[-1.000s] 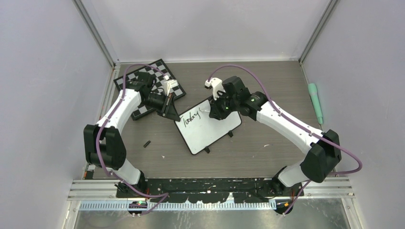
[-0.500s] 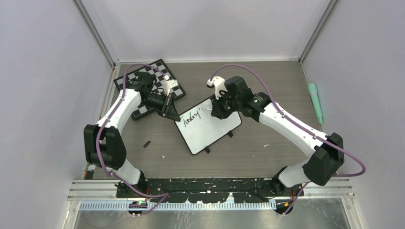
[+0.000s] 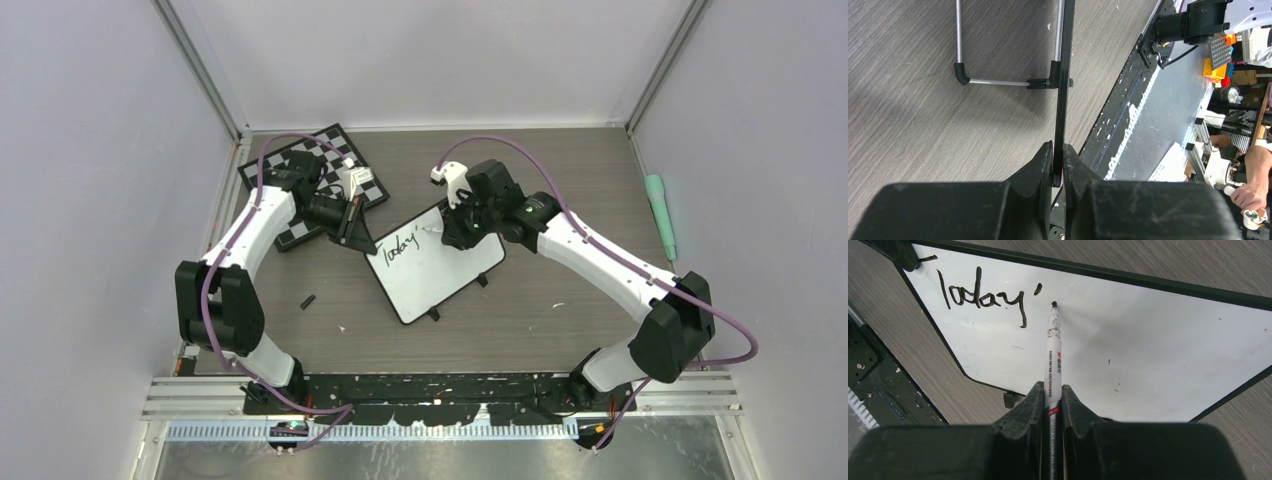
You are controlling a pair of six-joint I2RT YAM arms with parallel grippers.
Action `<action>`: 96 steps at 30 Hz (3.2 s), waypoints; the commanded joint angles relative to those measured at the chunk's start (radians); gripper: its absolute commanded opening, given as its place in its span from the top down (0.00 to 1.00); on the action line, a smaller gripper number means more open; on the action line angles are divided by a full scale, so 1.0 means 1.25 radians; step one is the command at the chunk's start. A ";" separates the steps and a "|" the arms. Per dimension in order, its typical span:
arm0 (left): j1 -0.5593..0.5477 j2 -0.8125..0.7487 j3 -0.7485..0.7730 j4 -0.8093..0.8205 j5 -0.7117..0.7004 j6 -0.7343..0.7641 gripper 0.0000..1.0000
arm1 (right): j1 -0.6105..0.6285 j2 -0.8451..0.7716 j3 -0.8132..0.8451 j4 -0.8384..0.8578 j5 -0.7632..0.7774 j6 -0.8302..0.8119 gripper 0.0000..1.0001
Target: Write a sentence on the whiteboard
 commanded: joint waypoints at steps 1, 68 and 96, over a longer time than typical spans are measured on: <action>-0.004 0.005 0.022 -0.042 -0.018 0.005 1.00 | -0.003 0.006 0.031 0.022 -0.019 0.001 1.00; -0.005 0.041 0.065 -0.061 -0.033 0.025 1.00 | 0.003 -0.044 0.010 -0.031 -0.129 -0.022 1.00; -0.011 0.083 0.152 -0.076 -0.061 0.058 0.81 | -0.124 -0.131 -0.062 0.004 -0.281 -0.013 1.00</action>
